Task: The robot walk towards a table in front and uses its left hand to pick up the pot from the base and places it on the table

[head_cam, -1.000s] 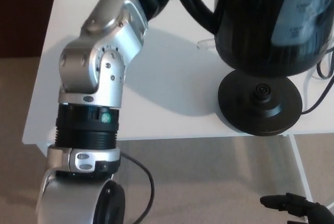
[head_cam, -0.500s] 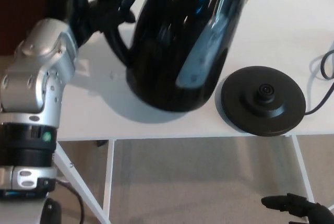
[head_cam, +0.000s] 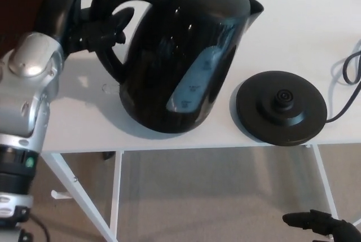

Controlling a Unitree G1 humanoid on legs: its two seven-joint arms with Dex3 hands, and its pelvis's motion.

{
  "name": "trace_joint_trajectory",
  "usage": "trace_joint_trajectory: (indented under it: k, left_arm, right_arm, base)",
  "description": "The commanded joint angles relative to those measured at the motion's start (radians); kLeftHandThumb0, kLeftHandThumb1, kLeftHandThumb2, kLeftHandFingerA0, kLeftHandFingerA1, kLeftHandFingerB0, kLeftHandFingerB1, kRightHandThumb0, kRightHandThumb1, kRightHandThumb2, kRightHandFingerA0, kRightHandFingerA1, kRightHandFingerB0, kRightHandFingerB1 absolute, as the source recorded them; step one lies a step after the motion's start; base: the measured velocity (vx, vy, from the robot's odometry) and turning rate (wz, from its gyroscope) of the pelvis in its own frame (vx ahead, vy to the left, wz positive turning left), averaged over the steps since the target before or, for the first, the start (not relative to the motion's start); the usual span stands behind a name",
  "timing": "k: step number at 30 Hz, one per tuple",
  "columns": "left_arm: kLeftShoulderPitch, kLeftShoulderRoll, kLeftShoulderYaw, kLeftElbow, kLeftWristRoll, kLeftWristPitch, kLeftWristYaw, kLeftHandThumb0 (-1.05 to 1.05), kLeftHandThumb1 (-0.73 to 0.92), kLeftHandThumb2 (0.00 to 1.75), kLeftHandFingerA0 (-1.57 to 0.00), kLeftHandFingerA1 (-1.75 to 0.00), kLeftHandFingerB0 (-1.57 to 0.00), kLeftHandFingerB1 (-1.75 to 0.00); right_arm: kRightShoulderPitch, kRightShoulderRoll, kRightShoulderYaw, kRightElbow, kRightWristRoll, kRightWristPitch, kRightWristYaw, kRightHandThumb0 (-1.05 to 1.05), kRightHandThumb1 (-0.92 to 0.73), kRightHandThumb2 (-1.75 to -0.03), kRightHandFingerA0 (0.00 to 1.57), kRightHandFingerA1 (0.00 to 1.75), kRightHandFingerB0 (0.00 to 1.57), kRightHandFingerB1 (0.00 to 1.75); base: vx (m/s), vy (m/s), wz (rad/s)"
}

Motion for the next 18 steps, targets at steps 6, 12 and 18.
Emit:
trace_joint_trajectory:
  k: [6,12,18]
  left_arm:
    - [-0.016,0.152,-0.162,0.119,0.128,-0.138,-0.265,-0.27,0.45,0.95,-0.01,-0.47,0.00,-0.48]
    - [-0.131,0.258,-0.337,0.168,0.215,-0.079,-0.477,-0.70,0.41,0.78,0.00,-0.03,0.00,0.00]
    - [-0.156,0.294,-0.399,0.195,0.202,-0.081,-0.574,-0.70,0.40,0.80,0.00,-0.05,0.00,0.00]
  right_arm:
    - [-0.003,-0.031,0.014,0.010,-0.027,-0.008,-0.022,-0.68,-0.49,-0.62,0.86,0.48,0.64,0.41]
    - [-0.013,-0.037,0.016,0.022,-0.031,-0.018,-0.021,-0.68,-0.49,-0.61,0.87,0.48,0.65,0.42]
    - [-0.004,-0.035,0.015,0.010,-0.024,-0.007,-0.012,-0.67,-0.46,-0.86,0.87,0.63,0.54,0.50]
  base:
    - [0.00,0.000,0.00]
    - [0.00,0.000,0.00]
    - [0.00,0.000,0.00]
